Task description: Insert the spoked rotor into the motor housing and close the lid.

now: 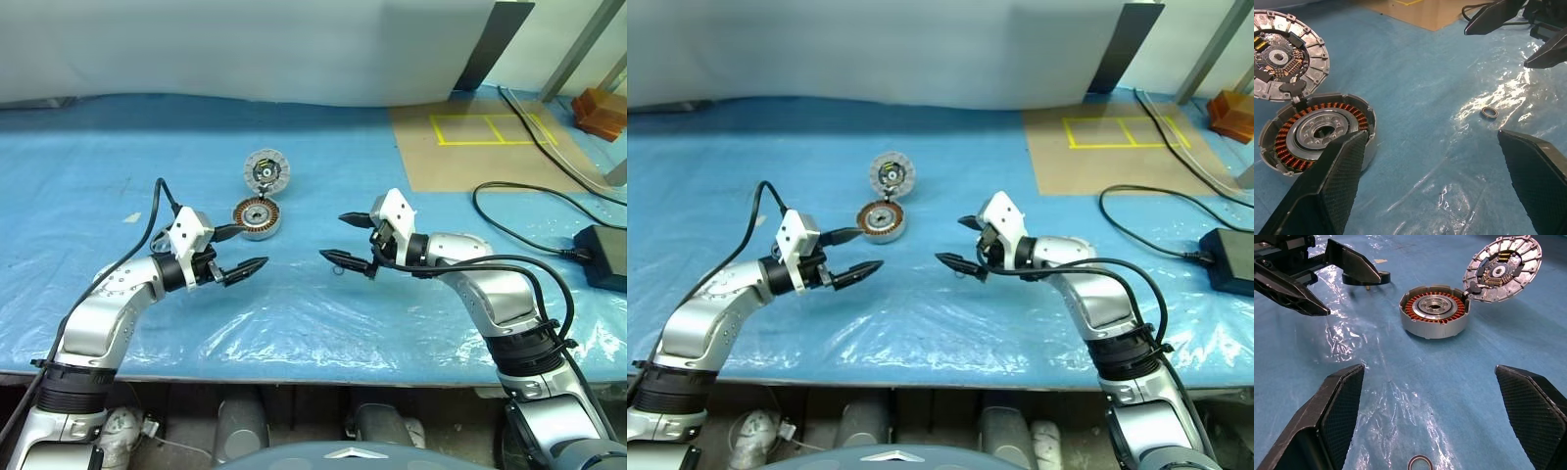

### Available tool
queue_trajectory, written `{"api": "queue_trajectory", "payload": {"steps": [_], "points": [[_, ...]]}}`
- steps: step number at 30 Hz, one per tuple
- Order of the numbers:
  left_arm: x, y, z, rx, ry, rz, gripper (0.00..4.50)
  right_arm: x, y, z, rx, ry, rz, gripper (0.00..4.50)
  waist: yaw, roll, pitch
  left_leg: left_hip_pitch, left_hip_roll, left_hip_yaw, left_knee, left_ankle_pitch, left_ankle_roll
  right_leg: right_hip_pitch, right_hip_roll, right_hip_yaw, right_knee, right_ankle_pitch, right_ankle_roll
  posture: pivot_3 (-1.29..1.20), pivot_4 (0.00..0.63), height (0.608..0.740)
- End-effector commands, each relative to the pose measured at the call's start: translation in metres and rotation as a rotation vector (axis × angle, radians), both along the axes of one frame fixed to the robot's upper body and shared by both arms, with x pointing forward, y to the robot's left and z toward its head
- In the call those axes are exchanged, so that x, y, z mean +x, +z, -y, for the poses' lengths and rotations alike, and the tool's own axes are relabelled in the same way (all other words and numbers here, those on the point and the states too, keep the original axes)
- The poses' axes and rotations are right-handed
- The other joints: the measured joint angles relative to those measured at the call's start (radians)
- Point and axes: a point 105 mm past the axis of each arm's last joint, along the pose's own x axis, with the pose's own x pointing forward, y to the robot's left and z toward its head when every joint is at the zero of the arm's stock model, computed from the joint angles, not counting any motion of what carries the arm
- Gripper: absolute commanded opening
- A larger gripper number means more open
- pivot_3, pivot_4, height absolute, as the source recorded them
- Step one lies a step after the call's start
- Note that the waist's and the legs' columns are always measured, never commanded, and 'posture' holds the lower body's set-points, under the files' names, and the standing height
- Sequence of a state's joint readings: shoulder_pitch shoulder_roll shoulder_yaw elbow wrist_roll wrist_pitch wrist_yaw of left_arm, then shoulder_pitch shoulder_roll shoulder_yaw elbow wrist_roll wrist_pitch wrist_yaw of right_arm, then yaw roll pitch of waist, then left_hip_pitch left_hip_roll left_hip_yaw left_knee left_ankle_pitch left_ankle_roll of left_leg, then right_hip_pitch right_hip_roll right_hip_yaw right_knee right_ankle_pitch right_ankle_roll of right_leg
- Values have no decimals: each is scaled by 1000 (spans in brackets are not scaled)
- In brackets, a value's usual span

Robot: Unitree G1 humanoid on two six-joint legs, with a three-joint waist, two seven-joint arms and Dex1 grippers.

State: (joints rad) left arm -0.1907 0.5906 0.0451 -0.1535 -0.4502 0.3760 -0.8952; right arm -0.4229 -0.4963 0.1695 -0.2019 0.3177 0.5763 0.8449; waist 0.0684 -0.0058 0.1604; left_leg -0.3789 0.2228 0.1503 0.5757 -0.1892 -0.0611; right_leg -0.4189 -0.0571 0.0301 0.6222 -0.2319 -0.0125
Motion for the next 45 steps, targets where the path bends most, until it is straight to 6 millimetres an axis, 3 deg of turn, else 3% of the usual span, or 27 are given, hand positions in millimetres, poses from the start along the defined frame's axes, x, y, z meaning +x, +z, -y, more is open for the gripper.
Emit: {"api": "queue_trajectory", "payload": {"steps": [1,8,11,14,17,19,23,26,28,36,45], "points": [[1,11,-3,4,-2,50,4500,1,11,-1,27,14,24,4478,0,0,0,0,0,0,0,0,0,0,0,0,0,0,0,0,150,740],[5,13,-5,-4,34,78,4500,4,12,-3,15,21,40,4478,0,0,0,0,0,0,0,0,0,0,0,0,0,0,-1,0,150,740],[15,16,-18,5,105,99,4500,12,15,-8,-2,28,65,4478,-2,0,0,0,0,0,0,0,0,0,0,0,0,-1,-1,0,150,740],[18,17,-28,7,142,110,4500,21,21,-23,-44,84,107,4478,-7,0,0,1,0,0,0,0,0,0,1,0,1,-1,-1,0,150,740],[17,15,-36,16,175,115,4500,33,10,-43,-194,152,188,4478,-10,0,0,1,0,0,1,0,0,0,1,-1,1,-1,-1,0,150,740],[18,14,-44,27,219,124,4500,38,12,-60,-195,195,198,4478,-14,0,0,0,0,0,1,0,0,0,0,-1,1,0,-1,0,150,740],[9,16,-54,19,268,136,4500,48,18,-99,-241,298,261,4478,-28,0,0,-4,0,0,1,0,0,-3,1,-1,2,0,-1,0,150,740],[4,14,-60,29,327,155,4500,54,11,-119,-379,381,395,4478,-28,0,0,-5,1,-1,0,0,0,-4,0,-2,2,0,-1,0,150,740],[0,12,-60,13,354,151,4500,59,12,-131,-374,388,386,4478,-29,0,0,-5,1,-1,0,0,0,-4,0,-2,2,0,-2,0,150,740],[-18,2,-54,-8,393,122,4500,66,17,-164,-376,406,323,4478,-29,0,0,-7,3,-1,1,0,0,-5,0,-4,3,-3,-7,0,150,740],[-26,-2,-52,-31,434,103,4500,70,12,-176,-386,324,254,4478,-29,1,1,-7,4,-1,1,0,0,-5,0,-4,3,-4,-8,0,150,740]]}}
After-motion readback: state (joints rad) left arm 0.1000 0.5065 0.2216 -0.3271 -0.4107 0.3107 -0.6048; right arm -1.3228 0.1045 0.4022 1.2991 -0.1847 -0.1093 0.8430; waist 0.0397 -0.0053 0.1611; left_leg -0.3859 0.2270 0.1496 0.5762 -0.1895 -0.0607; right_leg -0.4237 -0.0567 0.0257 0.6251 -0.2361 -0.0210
